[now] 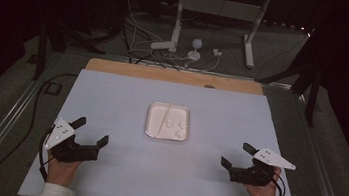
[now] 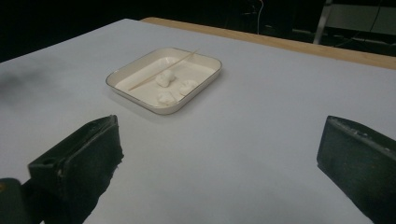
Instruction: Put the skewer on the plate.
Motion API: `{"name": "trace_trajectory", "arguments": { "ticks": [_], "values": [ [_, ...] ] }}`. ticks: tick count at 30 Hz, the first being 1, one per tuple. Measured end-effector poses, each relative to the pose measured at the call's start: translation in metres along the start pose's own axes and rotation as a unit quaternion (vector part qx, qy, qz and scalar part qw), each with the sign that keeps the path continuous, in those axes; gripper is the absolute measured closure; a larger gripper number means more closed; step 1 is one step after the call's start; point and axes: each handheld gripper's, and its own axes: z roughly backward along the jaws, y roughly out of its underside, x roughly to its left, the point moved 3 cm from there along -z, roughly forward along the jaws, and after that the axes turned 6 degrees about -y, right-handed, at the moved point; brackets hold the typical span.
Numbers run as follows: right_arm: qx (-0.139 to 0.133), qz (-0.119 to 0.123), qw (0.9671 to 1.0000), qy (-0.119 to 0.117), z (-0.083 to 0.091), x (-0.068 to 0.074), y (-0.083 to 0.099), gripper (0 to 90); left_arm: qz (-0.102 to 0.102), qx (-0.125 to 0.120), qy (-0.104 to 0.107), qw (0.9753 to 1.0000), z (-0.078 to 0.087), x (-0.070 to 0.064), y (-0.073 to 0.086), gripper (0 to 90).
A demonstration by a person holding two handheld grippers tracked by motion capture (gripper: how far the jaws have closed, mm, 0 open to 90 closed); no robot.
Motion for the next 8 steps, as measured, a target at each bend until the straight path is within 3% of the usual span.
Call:
{"name": "trace_trajectory", "arguments": {
  "ticks": [8],
  "values": [
    [0.000, 0.000, 1.0000, 0.003, 0.0011, 0.0001, 0.0015, 0.0, 0.003, -0.004, -0.007, 1.0000, 0.0017, 0.0021, 0.0000, 0.6]
  ]
}}
